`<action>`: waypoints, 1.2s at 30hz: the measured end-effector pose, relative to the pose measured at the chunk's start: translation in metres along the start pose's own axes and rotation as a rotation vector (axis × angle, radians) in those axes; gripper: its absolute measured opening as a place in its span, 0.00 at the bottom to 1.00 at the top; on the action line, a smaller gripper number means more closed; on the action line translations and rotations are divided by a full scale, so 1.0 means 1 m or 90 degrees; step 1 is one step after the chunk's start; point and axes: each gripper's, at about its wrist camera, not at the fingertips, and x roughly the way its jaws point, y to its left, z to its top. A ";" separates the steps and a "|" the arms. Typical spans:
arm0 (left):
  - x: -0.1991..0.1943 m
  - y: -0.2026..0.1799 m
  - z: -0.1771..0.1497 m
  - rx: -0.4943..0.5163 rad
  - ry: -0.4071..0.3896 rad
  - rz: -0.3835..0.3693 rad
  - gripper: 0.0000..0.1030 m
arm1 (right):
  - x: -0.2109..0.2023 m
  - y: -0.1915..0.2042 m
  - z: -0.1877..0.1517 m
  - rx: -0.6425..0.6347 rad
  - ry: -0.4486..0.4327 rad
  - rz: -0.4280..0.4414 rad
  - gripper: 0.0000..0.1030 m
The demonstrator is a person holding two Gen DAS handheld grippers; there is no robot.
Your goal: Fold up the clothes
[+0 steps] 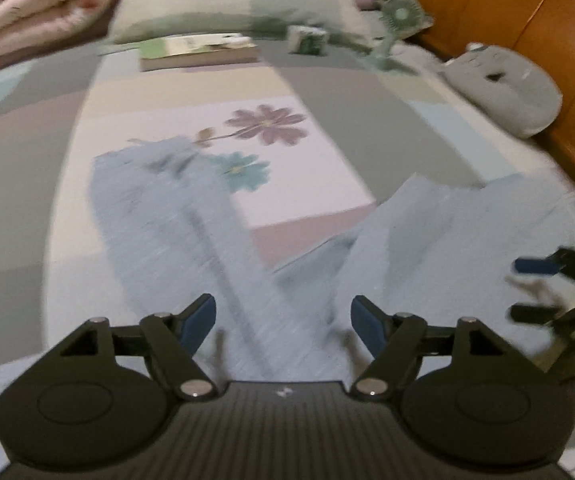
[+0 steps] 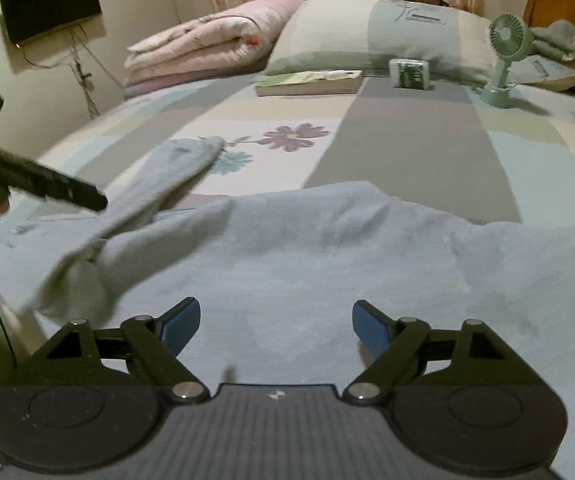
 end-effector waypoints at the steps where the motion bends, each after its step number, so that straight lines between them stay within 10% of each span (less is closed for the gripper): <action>1: -0.003 0.002 -0.004 -0.003 0.001 0.016 0.72 | -0.001 0.003 0.000 -0.001 0.001 0.003 0.87; 11: 0.039 -0.005 0.049 0.049 0.031 0.111 0.76 | -0.024 0.032 0.000 -0.035 -0.032 -0.032 0.96; 25: 0.170 -0.018 0.122 0.142 0.162 0.382 0.78 | -0.037 -0.005 -0.016 0.029 -0.072 -0.057 1.00; 36: 0.168 0.011 0.130 0.075 0.174 0.404 0.78 | -0.024 -0.004 -0.014 0.050 -0.042 -0.002 1.00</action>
